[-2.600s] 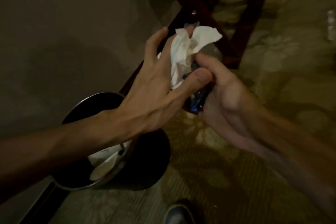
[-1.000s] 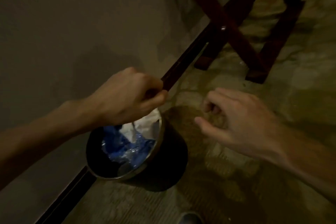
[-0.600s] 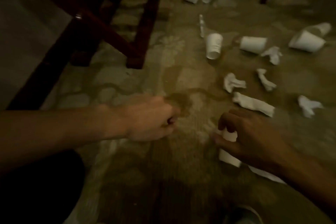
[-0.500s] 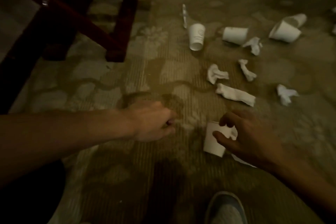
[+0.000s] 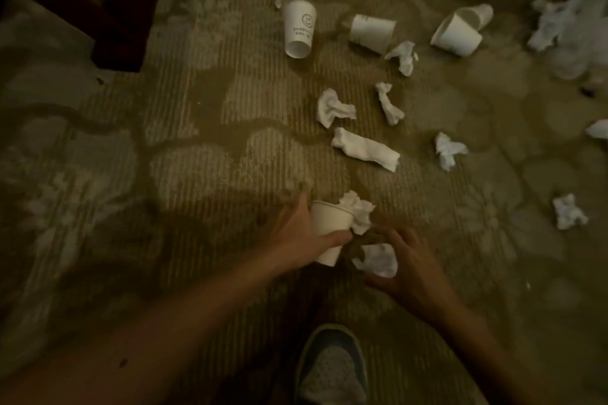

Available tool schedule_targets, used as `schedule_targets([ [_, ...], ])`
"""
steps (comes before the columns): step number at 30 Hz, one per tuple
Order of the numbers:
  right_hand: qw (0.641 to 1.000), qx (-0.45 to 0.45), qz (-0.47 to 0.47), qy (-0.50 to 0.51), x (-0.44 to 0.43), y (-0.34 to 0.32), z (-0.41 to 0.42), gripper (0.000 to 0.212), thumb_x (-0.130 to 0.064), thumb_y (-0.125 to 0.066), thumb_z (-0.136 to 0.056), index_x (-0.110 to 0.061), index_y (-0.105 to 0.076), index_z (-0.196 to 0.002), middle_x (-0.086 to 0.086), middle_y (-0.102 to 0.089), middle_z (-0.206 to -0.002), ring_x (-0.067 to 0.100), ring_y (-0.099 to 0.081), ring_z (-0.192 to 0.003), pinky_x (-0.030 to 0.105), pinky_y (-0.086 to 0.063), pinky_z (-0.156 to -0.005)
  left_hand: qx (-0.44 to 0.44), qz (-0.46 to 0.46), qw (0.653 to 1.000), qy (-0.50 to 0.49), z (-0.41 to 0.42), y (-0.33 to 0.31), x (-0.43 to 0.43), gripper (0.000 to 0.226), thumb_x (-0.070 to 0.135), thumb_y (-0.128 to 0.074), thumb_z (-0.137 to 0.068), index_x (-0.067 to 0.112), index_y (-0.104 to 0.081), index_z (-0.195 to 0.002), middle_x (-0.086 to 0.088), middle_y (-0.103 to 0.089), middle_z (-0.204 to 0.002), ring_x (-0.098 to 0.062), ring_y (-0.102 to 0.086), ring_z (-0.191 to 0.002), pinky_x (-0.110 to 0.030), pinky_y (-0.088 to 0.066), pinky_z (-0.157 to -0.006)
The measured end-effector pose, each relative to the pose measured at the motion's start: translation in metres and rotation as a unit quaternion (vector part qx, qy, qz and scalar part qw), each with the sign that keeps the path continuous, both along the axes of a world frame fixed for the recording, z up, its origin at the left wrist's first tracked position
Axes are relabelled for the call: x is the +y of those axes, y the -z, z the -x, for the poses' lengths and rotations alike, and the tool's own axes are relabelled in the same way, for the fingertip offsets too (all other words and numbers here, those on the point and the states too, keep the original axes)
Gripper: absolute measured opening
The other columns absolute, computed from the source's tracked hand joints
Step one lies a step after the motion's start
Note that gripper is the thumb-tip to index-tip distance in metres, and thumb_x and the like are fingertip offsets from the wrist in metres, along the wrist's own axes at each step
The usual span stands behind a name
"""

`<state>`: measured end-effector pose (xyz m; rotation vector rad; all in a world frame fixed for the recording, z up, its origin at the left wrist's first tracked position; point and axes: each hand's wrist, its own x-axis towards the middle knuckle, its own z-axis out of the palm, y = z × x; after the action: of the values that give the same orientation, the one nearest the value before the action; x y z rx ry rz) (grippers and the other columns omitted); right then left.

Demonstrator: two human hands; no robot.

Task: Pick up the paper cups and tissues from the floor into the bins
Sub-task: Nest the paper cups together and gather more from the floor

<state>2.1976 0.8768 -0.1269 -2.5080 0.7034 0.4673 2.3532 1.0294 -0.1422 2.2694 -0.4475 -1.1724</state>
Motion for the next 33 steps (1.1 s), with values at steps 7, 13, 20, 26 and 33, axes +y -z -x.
schedule_targets([
  [7,0.994,-0.088,-0.057,0.037,-0.008,0.019,0.003,0.010,-0.026,-0.073,-0.086,-0.018,-0.070,-0.091,-0.007,-0.054,-0.091,0.004,-0.052,-0.080,0.020,-0.038,-0.066,-0.011,0.018,0.998,-0.066,0.011,0.013,-0.005,0.102,0.057,-0.074,-0.075,0.030,-0.016,-0.154,-0.003,-0.036,-0.153,-0.028,-0.040,-0.135,-0.046,-0.041,-0.106],
  [13,0.979,-0.198,-0.006,0.056,-0.007,0.016,-0.024,0.028,-0.042,-0.064,-0.079,-0.022,-0.070,-0.098,-0.010,-0.048,-0.114,0.001,-0.042,-0.103,0.018,-0.041,-0.083,0.029,0.085,0.988,-0.128,-0.009,0.008,0.020,0.078,0.051,-0.077,-0.075,0.032,-0.037,-0.140,0.003,-0.052,-0.130,-0.020,-0.056,-0.108,-0.043,-0.052,-0.088],
  [20,0.985,-0.160,-0.037,-0.043,-0.006,0.036,-0.059,0.027,-0.024,-0.072,-0.085,-0.016,-0.070,-0.111,0.008,-0.053,-0.141,0.025,-0.041,-0.134,0.041,-0.037,-0.105,0.036,0.142,0.973,-0.176,-0.023,0.004,0.019,0.066,0.049,-0.076,-0.074,0.038,-0.041,-0.128,0.020,-0.051,-0.107,-0.002,-0.055,-0.092,-0.026,-0.048,-0.064],
  [26,0.980,-0.195,-0.027,-0.010,-0.001,0.044,-0.072,0.024,-0.023,-0.069,-0.089,-0.016,-0.060,-0.110,-0.002,-0.059,-0.105,0.016,-0.056,-0.095,0.020,-0.041,-0.072,0.049,0.170,0.963,-0.201,-0.029,0.002,0.010,0.057,0.051,-0.075,-0.074,0.045,-0.040,-0.117,0.024,-0.050,-0.102,0.000,-0.055,-0.089,-0.021,-0.045,-0.061],
  [33,0.964,-0.256,0.020,0.075,-0.034,0.032,-0.113,0.006,-0.016,-0.061,-0.093,-0.015,-0.066,-0.097,-0.002,-0.057,-0.097,0.011,-0.051,-0.090,0.027,-0.041,-0.074,0.070,0.192,0.946,-0.251,-0.043,0.002,0.005,0.060,0.049,-0.076,-0.076,0.037,-0.045,-0.127,0.019,-0.055,-0.106,-0.003,-0.058,-0.090,-0.016,-0.051,-0.053],
])
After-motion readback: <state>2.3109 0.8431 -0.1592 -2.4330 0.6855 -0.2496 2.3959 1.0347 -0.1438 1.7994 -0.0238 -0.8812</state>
